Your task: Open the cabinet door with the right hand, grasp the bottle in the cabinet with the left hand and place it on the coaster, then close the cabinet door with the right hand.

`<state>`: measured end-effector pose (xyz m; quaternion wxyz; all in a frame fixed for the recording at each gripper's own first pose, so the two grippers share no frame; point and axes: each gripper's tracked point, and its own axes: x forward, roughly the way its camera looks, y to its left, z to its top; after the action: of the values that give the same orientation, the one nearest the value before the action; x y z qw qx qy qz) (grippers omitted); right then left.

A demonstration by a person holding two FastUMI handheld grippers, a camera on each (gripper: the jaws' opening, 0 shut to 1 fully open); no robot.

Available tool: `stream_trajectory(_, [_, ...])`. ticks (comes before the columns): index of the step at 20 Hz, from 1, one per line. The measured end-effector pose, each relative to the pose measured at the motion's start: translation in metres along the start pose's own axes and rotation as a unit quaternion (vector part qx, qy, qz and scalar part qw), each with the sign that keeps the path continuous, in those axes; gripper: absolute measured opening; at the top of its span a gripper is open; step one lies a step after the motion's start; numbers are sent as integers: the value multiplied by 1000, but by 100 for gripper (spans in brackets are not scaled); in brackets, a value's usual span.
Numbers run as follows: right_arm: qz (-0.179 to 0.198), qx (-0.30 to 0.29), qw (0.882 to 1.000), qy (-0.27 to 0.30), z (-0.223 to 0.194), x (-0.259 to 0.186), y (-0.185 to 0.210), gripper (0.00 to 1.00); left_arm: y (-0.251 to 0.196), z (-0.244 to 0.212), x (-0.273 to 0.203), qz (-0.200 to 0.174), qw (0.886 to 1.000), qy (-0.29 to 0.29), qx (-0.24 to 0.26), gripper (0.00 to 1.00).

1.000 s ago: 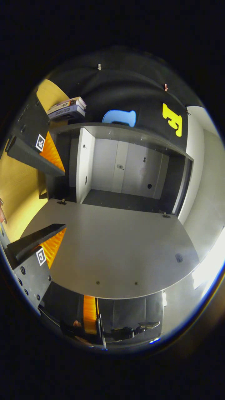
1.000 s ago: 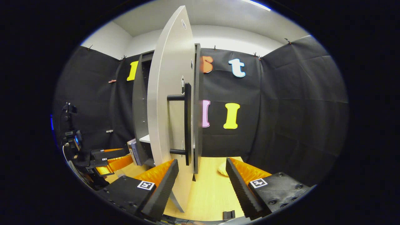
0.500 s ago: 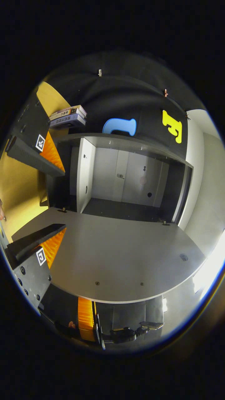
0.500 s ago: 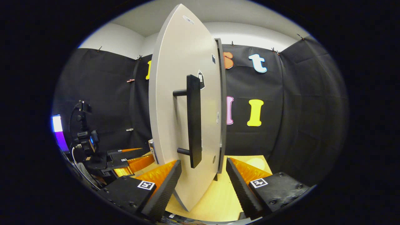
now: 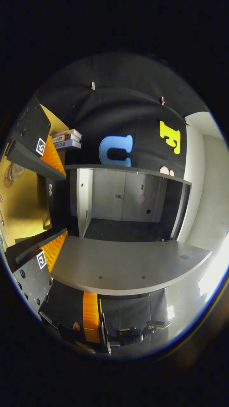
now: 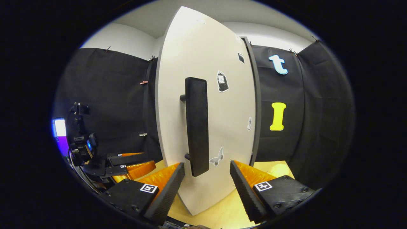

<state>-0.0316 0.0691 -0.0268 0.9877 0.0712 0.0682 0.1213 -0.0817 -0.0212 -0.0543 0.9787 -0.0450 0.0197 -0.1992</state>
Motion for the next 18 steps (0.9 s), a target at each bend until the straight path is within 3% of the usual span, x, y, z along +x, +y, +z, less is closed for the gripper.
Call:
stream_trajectory(4, [19,6,1000,-14,2,31,30,95,29,8,-10,21,1000,-5,8,93])
stream_trajectory(7, [30,12,999,-20,9,29,44,96,37,14,-14,22,1000,-9,17,93])
stream_trajectory(10, [5,-4,1000,-23,11,21,21,97,39,14,-16,49,998,-14,23,93])
stream_trajectory(12, [-20,2,999,-35,12,16,8,98,36,9,-14,44,999,-8,19,94])
stream_trajectory(15, [-25,40,996,-70,21,10,9,98,28,7,-6,37,999,-6,16,92])
stream_trajectory(18, [-60,8,994,-88,24,1,-14,98,6,11,0,28,999,-5,23,94])
